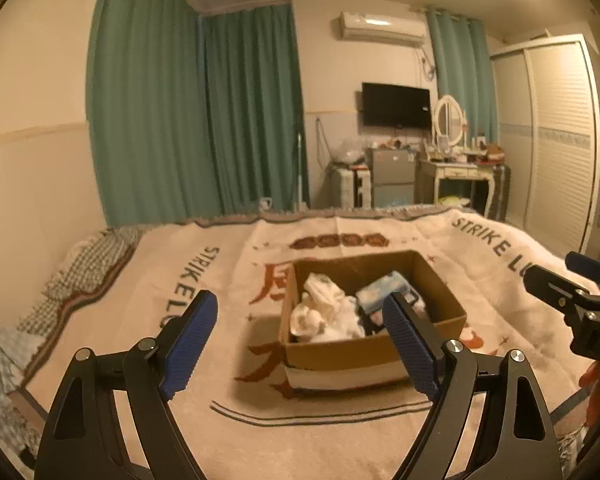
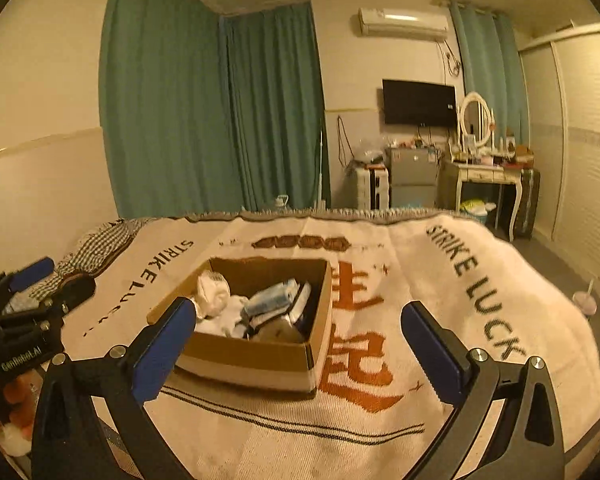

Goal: Organize soft objects

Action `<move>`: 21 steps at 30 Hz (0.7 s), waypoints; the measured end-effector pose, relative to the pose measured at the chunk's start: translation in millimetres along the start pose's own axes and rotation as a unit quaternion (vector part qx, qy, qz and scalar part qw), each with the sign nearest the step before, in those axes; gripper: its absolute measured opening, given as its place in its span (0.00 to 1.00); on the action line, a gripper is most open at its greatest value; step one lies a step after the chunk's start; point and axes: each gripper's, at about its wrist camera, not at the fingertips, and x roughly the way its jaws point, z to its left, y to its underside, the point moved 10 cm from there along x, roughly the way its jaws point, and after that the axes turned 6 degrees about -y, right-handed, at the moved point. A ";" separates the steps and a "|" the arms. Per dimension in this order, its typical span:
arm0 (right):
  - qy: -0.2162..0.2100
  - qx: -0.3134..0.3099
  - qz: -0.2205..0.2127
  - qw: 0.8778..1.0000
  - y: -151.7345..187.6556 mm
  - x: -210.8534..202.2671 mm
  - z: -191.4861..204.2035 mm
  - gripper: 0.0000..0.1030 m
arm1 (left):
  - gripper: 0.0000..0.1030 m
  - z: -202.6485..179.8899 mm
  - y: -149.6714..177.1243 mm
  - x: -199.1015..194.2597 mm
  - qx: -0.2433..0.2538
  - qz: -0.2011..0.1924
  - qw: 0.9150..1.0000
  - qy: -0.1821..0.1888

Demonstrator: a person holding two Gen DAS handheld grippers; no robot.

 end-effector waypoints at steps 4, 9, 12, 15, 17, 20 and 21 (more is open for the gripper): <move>-0.001 0.011 0.007 1.000 4.0 4.8 -6.0 1.00 | 0.83 -1.2 1.4 -0.4 -0.001 -0.002 1.000 -0.003; 0.000 0.013 0.014 1.000 7.4 9.9 -4.9 1.00 | 0.83 0.4 2.8 -0.8 -0.003 -0.005 1.000 -0.003; 0.001 0.012 0.014 1.000 7.6 9.1 -4.8 1.00 | 0.83 0.4 5.4 -0.9 -0.002 -0.003 1.000 -0.002; 0.004 0.009 0.013 1.000 7.4 7.9 -3.9 1.00 | 0.83 0.4 7.1 -0.6 -0.001 0.001 1.000 0.000; 0.004 0.009 0.013 1.000 6.6 8.0 -3.8 1.00 | 0.83 0.9 7.7 0.2 -0.003 0.004 1.000 0.000; 0.005 0.006 0.014 1.000 6.3 7.8 -2.2 1.00 | 0.83 3.2 8.9 0.8 -0.006 0.008 1.000 0.001; 0.004 0.005 0.015 1.000 6.8 8.1 -1.5 1.00 | 0.83 3.5 9.6 1.1 -0.007 0.010 1.000 0.002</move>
